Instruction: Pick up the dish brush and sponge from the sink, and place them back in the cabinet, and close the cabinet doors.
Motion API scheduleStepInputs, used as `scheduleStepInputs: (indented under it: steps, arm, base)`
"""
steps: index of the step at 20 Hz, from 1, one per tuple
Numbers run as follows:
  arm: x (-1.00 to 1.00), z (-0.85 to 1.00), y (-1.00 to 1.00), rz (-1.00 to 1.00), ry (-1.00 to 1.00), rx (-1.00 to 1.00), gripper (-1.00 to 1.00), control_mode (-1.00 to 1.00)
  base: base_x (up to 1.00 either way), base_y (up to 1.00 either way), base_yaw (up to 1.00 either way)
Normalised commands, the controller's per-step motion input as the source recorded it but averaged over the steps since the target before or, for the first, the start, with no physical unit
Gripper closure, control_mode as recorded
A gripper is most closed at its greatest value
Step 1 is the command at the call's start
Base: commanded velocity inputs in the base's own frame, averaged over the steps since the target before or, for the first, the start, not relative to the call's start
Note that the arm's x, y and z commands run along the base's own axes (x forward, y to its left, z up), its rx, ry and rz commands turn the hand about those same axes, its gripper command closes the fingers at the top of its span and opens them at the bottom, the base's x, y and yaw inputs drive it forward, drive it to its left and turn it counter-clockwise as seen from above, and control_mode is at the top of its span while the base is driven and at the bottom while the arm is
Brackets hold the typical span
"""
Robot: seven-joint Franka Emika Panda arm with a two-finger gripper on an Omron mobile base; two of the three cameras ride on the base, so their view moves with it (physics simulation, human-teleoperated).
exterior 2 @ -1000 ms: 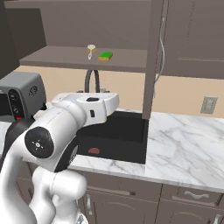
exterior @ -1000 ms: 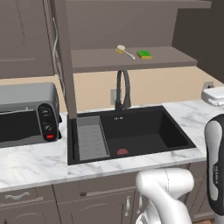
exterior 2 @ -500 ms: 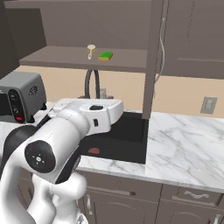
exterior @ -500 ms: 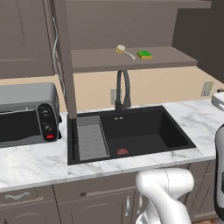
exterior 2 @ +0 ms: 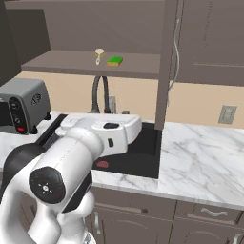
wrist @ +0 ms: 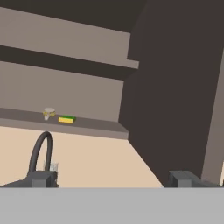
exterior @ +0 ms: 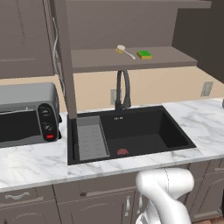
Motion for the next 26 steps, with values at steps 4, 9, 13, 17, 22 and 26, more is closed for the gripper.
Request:
scheduleStepInputs:
  steps: [4,9,13,17,22,26]
  arm:
    - [-0.04,0.0,-0.1,0.0,0.0,0.0,-1.0,-1.0]
    - [-0.03,0.0,-0.19,0.0,0.0,0.0,-1.0,-1.0]
    - [-0.04,0.0,-0.23,0.0,0.0,0.0,-1.0,-1.0]
    - [-0.02,0.0,-0.24,0.0,0.0,0.0,-1.0,-1.0]
    - [0.0,0.0,-0.17,0.0,0.0,0.0,-1.0,-1.0]
    - [0.0,0.0,-0.19,0.0,0.0,0.0,-1.0,-1.0]
  base:
    - [0.0,0.0,0.0]
    - [0.0,0.0,0.0]
    - [0.0,0.0,0.0]
    - [0.0,0.0,0.0]
    - [0.0,0.0,0.0]
    - [0.0,0.0,0.0]
